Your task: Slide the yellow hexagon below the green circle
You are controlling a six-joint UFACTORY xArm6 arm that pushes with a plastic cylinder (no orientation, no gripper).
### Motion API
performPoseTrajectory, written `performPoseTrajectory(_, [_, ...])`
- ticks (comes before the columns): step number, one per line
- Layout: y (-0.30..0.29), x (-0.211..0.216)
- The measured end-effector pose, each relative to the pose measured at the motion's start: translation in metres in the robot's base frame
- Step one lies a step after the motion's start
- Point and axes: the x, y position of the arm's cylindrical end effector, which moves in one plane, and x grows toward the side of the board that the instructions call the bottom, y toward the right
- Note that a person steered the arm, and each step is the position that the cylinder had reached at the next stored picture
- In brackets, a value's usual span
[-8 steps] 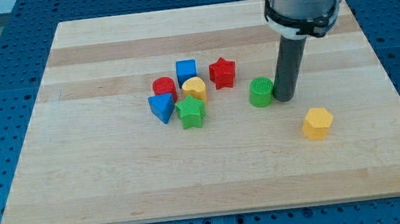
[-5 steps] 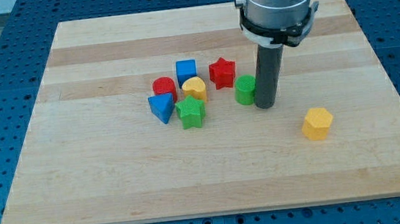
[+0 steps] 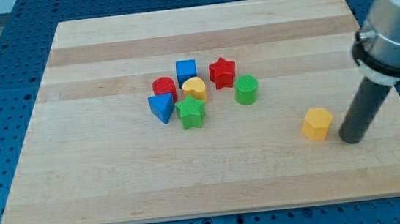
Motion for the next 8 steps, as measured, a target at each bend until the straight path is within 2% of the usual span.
performPoseTrajectory(4, [-0.042,-0.037])
performPoseTrajectory(6, [-0.080,-0.037])
performPoseTrajectory(8, [-0.085,-0.051])
